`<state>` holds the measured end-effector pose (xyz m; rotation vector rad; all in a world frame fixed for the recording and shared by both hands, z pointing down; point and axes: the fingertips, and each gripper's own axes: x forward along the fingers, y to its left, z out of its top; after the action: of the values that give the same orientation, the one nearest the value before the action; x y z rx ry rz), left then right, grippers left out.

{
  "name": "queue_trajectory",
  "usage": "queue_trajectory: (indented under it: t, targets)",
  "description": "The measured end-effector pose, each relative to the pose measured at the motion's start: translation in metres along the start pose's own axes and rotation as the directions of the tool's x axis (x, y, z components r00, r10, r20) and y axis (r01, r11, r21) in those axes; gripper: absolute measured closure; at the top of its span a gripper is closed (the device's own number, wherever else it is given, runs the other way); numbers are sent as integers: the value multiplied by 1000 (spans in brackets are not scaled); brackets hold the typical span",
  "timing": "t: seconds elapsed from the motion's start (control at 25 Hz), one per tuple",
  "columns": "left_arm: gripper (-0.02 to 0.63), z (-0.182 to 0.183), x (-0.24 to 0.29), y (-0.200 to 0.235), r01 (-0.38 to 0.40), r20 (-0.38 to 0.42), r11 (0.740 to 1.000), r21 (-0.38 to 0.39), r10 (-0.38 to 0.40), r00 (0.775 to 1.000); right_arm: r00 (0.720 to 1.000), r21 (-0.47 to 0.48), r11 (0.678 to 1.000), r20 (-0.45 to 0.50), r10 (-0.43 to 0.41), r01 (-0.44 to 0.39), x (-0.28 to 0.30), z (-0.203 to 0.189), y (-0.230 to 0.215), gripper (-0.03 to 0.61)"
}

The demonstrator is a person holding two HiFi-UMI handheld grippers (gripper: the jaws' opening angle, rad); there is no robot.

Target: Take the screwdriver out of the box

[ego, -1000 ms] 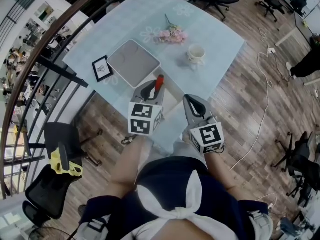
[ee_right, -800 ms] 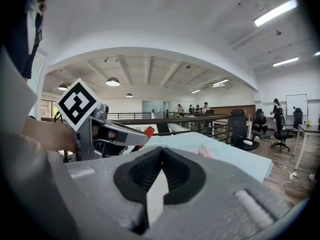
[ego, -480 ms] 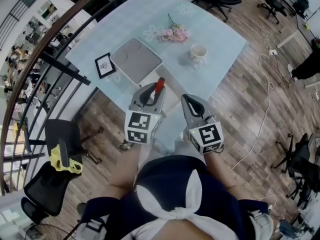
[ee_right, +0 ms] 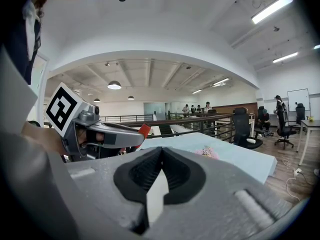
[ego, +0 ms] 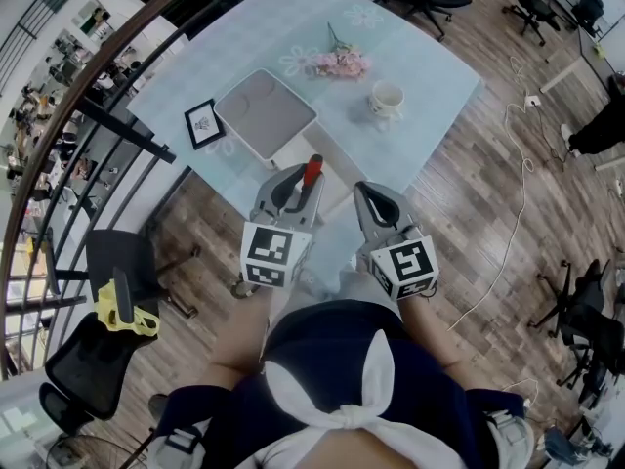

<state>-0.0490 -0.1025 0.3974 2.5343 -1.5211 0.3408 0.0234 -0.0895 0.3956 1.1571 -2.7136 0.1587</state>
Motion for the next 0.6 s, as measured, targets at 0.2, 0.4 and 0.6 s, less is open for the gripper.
queue_trajectory:
  t: [0.2, 0.4, 0.6]
  targets:
    - [506, -1, -1, -3, 3, -3, 1000, 2, -3, 1000, 1000, 1, 1000, -6, 1, -1, 0, -1, -1, 581]
    - [506, -4, 0, -3, 7, -10, 1000, 2, -7, 1000, 1000, -14, 1000, -20, 8, -8, 3, -3, 0, 581]
    - [506, -4, 6, -3, 8, -11, 1000, 6, -8, 1000, 1000, -16, 1000, -18, 11, -11, 5, -1, -4, 581]
